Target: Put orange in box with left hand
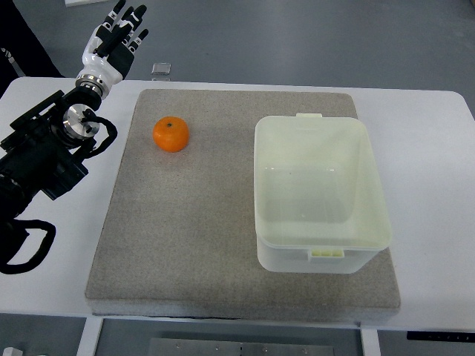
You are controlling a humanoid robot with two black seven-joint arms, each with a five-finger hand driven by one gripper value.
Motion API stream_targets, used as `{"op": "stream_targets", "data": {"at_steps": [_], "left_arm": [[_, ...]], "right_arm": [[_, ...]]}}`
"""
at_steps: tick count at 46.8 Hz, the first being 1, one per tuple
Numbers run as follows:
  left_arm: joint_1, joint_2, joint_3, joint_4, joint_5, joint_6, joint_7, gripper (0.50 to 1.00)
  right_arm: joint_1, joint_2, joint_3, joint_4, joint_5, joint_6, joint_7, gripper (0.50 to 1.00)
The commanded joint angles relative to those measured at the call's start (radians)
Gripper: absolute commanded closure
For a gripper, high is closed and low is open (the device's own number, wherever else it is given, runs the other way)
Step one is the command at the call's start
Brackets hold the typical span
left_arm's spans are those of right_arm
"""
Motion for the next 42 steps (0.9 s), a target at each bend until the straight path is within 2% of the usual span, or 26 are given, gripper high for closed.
{"op": "stream_targets", "data": {"at_steps": [1,10,19,27,42], "left_arm": [[0.001,0.000,0.005,-0.007,0.001,0.000,0.001,0.504],[-0.003,0.001,0.008,-0.009,0.007,0.000,0.010,0.504],[-0.014,0.005,0.008,-0.002,0.007,0.037,0.011,0.504],[-0.005,0.009,0.025,-0.050,0.010,0.038,0.012,0.504],[-0.080,0.090,0.384,-0.090,0.101,0.021,0.017,0.504]], "right_arm": [[0.000,0.000,0.001,0.000,0.000,0.000,0.000,0.568],[0.000,0.000,-0.001,0.000,0.000,0.000,0.000,0.568],[0.000,0.000,-0.001,0.000,0.000,0.000,0.000,0.568],[0.000,0.000,-0.001,0.000,0.000,0.000,0.000,0.568],[0.000,0.000,-0.001,0.000,0.000,0.000,0.000,0.568]]}}
